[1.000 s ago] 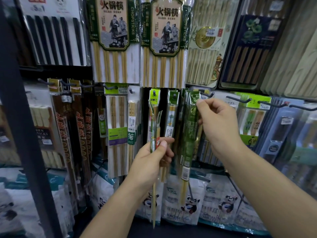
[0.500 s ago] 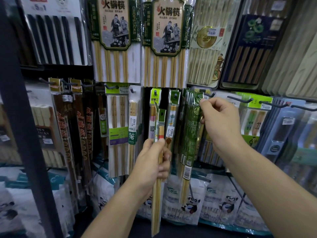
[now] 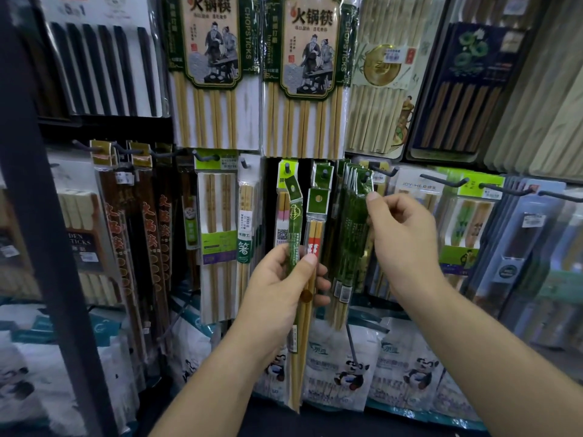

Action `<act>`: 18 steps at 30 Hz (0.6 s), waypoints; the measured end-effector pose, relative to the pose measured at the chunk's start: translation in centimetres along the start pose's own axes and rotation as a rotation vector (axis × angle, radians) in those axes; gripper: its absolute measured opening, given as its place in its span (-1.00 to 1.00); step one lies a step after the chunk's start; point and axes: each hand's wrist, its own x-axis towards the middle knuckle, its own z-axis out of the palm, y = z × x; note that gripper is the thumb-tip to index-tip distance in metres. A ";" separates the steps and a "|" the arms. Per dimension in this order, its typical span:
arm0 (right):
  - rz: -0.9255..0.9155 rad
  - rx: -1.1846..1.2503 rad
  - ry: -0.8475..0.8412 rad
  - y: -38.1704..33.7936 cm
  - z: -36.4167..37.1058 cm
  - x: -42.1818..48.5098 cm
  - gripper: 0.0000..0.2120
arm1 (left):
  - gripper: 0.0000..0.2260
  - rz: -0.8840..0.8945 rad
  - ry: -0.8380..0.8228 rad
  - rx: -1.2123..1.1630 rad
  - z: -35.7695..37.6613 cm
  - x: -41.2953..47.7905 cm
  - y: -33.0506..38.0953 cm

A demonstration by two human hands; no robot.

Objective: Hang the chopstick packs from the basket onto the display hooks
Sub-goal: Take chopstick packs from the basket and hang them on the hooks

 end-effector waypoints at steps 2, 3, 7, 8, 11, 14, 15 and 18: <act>-0.063 0.006 -0.134 -0.6 0.2 -1.3 -0.75 | -0.95 0.017 -0.011 -0.005 0.0 0.0 -0.1; -0.086 0.002 -0.203 -0.9 0.4 -1.9 -0.78 | -0.94 0.025 -0.027 -0.007 0.1 0.0 -0.1; -0.088 0.029 -0.282 -1.6 1.0 -2.6 -0.80 | -0.90 0.037 -0.083 -0.039 0.2 -0.1 -0.5; -0.077 0.042 -0.262 -1.7 0.9 -2.4 -0.80 | -0.89 0.031 -0.084 -0.049 0.2 -0.2 -0.6; -0.023 0.071 -0.172 -1.9 0.6 -1.2 -0.75 | -0.80 0.006 -0.045 0.021 0.0 -0.1 -0.8; 0.048 0.081 -0.085 -2.1 0.2 0.4 -0.71 | -0.73 -0.006 0.000 0.070 -0.4 0.1 -1.0; 0.068 0.092 -0.065 -2.0 0.1 0.9 -0.71 | -0.73 -0.016 -0.001 0.068 -0.5 0.1 -0.9; 0.095 0.084 -0.029 -1.5 0.0 1.9 -0.68 | -0.74 -0.033 -0.038 0.060 -0.5 -0.1 -0.5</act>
